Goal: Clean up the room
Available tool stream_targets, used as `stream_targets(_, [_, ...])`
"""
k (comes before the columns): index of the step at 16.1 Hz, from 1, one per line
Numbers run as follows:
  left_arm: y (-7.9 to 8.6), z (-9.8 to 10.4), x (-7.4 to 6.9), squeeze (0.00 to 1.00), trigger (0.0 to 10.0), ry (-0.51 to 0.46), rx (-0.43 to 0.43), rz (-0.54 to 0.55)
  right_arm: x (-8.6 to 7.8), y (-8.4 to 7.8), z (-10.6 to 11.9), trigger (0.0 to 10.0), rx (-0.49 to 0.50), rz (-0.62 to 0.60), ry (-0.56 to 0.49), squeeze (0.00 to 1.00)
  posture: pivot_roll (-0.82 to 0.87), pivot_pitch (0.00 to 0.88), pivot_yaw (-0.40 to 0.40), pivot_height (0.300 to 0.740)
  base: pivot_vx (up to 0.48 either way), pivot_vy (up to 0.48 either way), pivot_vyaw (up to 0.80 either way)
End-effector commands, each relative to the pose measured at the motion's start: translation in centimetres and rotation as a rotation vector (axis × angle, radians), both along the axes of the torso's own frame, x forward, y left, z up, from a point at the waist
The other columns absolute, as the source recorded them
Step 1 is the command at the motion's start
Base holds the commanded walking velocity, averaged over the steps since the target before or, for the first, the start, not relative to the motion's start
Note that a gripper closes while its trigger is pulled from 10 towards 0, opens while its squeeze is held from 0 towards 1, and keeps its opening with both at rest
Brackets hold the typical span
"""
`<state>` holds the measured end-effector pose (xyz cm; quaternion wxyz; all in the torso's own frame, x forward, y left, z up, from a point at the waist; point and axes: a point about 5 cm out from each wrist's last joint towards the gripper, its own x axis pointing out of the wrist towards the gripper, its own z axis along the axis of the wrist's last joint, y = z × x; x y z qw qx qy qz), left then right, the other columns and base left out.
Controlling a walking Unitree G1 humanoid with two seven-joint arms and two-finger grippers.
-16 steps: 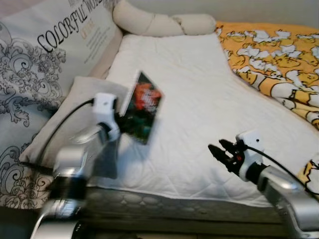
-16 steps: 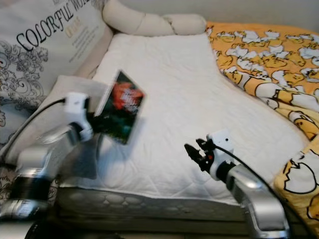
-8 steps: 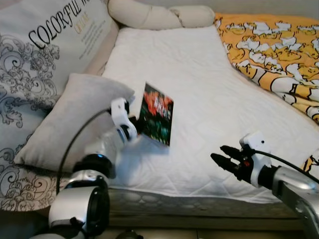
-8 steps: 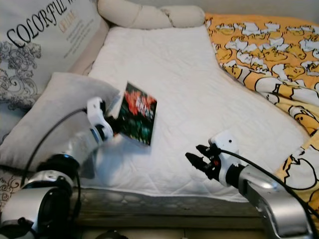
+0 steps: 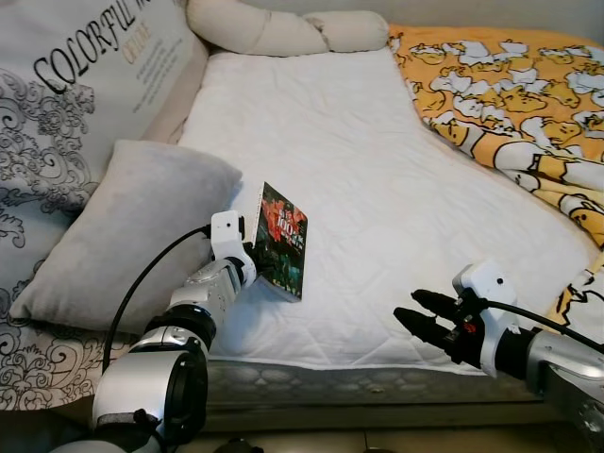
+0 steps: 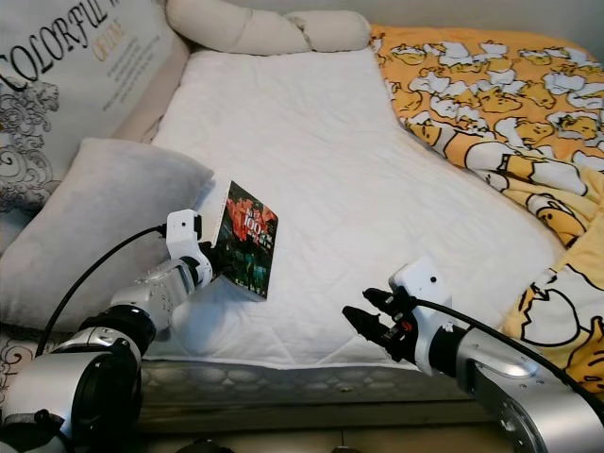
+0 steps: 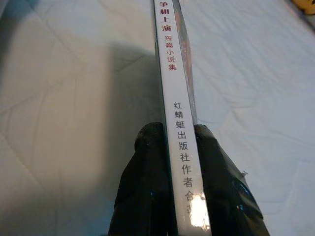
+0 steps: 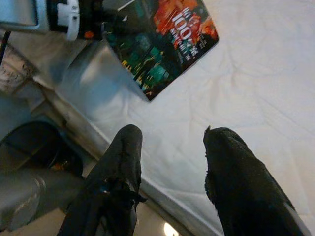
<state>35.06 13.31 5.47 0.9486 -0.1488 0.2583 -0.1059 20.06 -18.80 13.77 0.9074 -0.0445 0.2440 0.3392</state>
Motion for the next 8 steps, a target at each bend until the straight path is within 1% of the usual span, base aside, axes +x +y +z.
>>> stream_targets(1, [-0.3,0.6,0.5,0.00,10.0,-0.028,0.060,-0.014,-0.7,0.1,0.3,10.0,-0.011,0.018,0.018,0.00,-0.31,0.029,0.004,0.740,0.000,0.000,0.00])
stream_targets(2, [-0.3,0.5,0.5,1.00,10.0,-0.025,0.072,-0.011,-0.9,0.0,0.4,10.0,-0.019,0.015,0.023,0.00,-0.32,0.033,0.002,0.740,0.000,0.000,0.00])
stream_targets(5, [0.0,0.2,0.3,1.00,10.0,-0.015,0.111,0.033,-1.3,-0.2,0.5,10.0,-0.034,-0.003,0.031,0.00,-0.33,0.038,-0.002,0.740,0.000,0.000,0.00])
stream_targets(6, [0.5,-0.1,0.2,1.00,10.0,-0.008,0.151,0.054,-1.3,-0.3,0.6,10.0,-0.038,-0.009,0.031,0.00,-0.33,0.040,-0.007,0.740,0.000,0.000,0.00])
stream_targets(8, [1.0,-0.2,0.1,1.00,10.0,-0.010,0.197,0.059,-1.2,-0.3,0.6,10.0,-0.040,-0.013,0.031,0.00,-0.33,0.040,-0.010,0.740,0.000,0.000,0.00])
